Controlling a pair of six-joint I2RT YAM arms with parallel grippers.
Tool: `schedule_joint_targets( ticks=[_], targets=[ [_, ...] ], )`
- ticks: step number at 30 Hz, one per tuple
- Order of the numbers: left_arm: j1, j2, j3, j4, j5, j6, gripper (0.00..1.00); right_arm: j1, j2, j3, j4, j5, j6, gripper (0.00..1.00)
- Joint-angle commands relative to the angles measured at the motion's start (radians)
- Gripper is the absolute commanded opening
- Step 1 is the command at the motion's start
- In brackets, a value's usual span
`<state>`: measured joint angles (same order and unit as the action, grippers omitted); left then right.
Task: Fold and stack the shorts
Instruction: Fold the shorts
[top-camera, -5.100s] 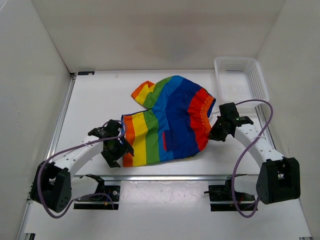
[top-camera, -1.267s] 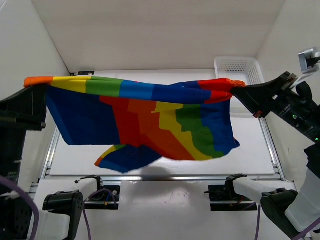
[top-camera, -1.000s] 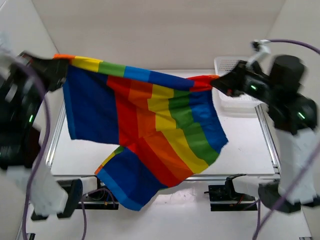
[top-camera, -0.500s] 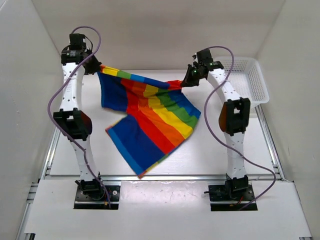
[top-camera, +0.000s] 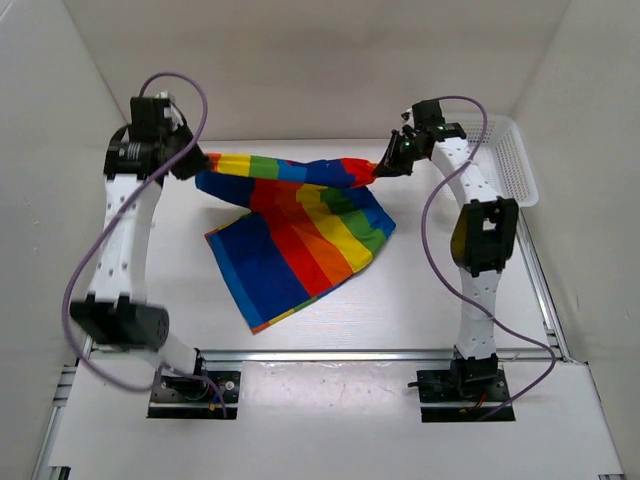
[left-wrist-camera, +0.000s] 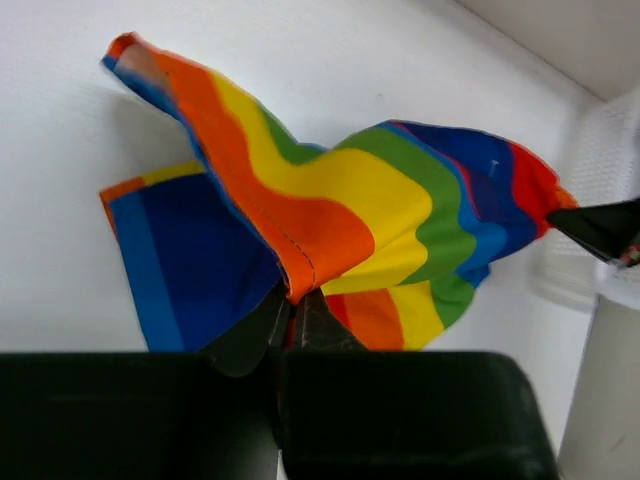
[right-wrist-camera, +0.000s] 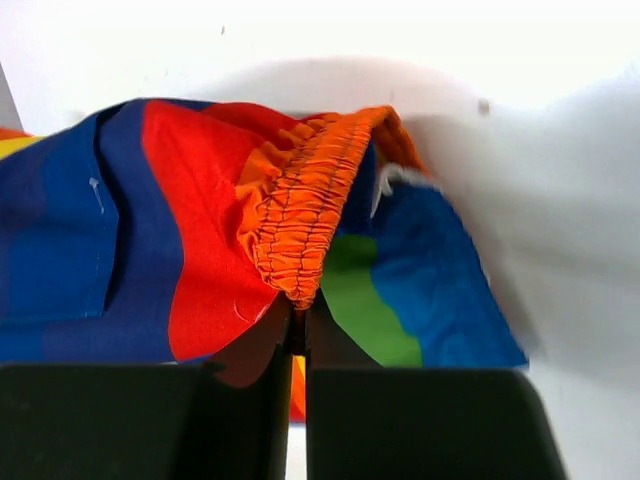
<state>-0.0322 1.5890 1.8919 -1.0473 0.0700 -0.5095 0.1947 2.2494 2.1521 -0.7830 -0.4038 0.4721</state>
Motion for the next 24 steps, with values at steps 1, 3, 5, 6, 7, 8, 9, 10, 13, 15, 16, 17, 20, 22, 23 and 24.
schedule_joint_targets(
  ticks=[1,3,5,6,7,8,9,10,13,15,16,17,20,22,23,24],
  targets=[
    [-0.034,-0.272,-0.2,0.029,-0.038,-0.055,0.1,-0.034,-0.161,-0.114,0.005,0.039,-0.052,0.0],
    [-0.096,-0.36,-0.31,0.029,-0.05,-0.089,0.1,-0.043,-0.24,-0.188,0.005,0.048,-0.061,0.0],
    [-0.136,-0.475,-0.46,0.029,-0.059,-0.147,0.1,-0.052,-0.328,-0.318,0.027,0.057,-0.061,0.0],
    [-0.173,-0.509,-0.509,0.029,-0.071,-0.165,0.1,-0.052,-0.359,-0.363,0.037,0.057,-0.073,0.0],
    [-0.189,-0.538,-0.601,0.014,-0.072,-0.208,0.1,-0.052,-0.39,-0.406,0.037,0.057,-0.073,0.0],
    [-0.202,-0.588,-0.641,0.013,-0.084,-0.228,0.1,-0.052,-0.446,-0.49,0.037,0.068,-0.082,0.0],
    [-0.215,-0.61,-0.683,0.013,-0.084,-0.247,0.1,-0.052,-0.476,-0.535,0.037,0.078,-0.082,0.0],
    [-0.244,-0.63,-0.756,0.004,-0.084,-0.268,0.1,-0.052,-0.5,-0.578,0.037,0.106,-0.096,0.0],
    [-0.288,-0.67,-0.852,0.004,-0.093,-0.34,0.1,-0.052,-0.585,-0.737,0.037,0.143,-0.107,0.0],
    [-0.31,-0.682,-0.925,0.004,-0.075,-0.374,0.1,-0.052,-0.654,-0.86,0.037,0.19,-0.107,0.0],
    [-0.322,-0.682,-0.948,0.004,-0.062,-0.388,0.1,-0.061,-0.677,-0.897,0.037,0.212,-0.096,0.0],
    [-0.346,-0.682,-0.991,0.004,-0.05,-0.411,0.1,-0.061,-0.718,-0.929,0.037,0.229,-0.087,0.0],
    [-0.405,-0.692,-1.065,0.004,-0.006,-0.461,0.1,-0.07,-0.786,-1.017,0.015,0.301,-0.066,0.0],
    [-0.414,-0.692,-1.105,0.004,0.043,-0.462,0.33,-0.07,-0.819,-1.06,-0.013,0.318,-0.056,0.41],
    [-0.414,-0.683,-1.122,-0.006,0.06,-0.462,0.54,-0.07,-0.832,-1.074,-0.024,0.338,-0.028,0.63],
    [-0.414,-0.673,-1.131,-0.007,0.06,-0.448,0.73,-0.07,-0.843,-1.084,-0.024,0.386,-0.012,0.77]
  ],
)
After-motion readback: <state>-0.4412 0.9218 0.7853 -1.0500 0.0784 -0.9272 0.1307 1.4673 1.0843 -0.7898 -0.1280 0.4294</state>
